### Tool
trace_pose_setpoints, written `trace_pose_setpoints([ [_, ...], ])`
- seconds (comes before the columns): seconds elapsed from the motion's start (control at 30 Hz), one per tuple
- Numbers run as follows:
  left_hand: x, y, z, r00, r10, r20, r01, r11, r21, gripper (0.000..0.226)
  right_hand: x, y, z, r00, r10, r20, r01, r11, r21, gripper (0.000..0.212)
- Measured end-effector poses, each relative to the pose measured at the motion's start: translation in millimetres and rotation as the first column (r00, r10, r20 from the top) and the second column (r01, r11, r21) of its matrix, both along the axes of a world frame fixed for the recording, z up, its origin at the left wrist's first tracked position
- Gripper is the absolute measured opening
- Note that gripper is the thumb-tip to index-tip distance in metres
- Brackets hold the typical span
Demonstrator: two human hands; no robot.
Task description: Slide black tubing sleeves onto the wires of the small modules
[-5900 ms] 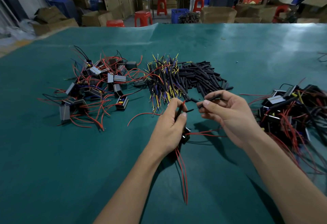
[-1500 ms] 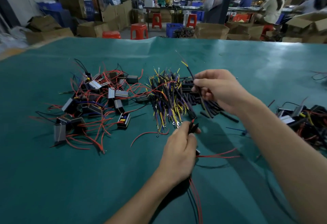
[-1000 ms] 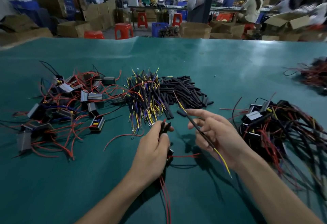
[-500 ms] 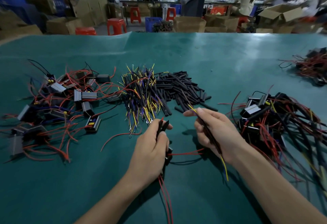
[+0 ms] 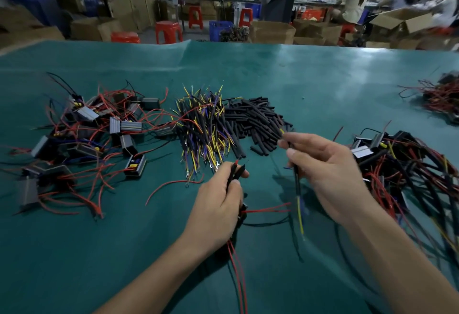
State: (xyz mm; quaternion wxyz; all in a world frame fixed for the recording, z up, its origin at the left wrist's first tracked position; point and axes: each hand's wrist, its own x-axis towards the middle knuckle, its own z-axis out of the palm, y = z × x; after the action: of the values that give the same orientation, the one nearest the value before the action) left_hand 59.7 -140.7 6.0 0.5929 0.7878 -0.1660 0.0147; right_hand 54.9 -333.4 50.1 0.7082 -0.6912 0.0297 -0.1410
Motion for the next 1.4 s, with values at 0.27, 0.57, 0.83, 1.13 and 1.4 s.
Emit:
trace_pose_setpoints([
  [0.27, 1, -1, -2, 0.999, 0.014, -0.034, -0.014, 1.000, 0.005, 0.025, 73, 95, 90, 0.935, 0.344, 0.086, -0.289, 0.880, -0.378, 0.021],
  [0.57, 3, 0, 3, 1.000, 0.023, -0.005, -0.022, 0.997, 0.076, 0.026, 167, 130, 62, 0.958, 0.158, -0.238, -0.286, 0.574, -0.767, 0.031],
  [0.83, 4, 1, 0, 1.000, 0.022, 0.015, -0.023, 0.996, 0.090, 0.023, 169, 114, 32, 0.958, -0.120, -0.259, -0.173, 0.478, -0.861, 0.016],
  [1.13, 4, 0, -1, 0.999, 0.037, 0.015, -0.038, 0.995, 0.090, 0.027, 179, 114, 21, 0.906, -0.125, -0.404, -0.213, 0.691, -0.691, 0.018],
  [1.4, 4, 1, -1, 0.999, 0.033, 0.041, -0.036, 0.997, 0.069, 0.029, 177, 89, 33, 0.962, -0.068, -0.263, -0.090, 0.834, -0.544, 0.022],
])
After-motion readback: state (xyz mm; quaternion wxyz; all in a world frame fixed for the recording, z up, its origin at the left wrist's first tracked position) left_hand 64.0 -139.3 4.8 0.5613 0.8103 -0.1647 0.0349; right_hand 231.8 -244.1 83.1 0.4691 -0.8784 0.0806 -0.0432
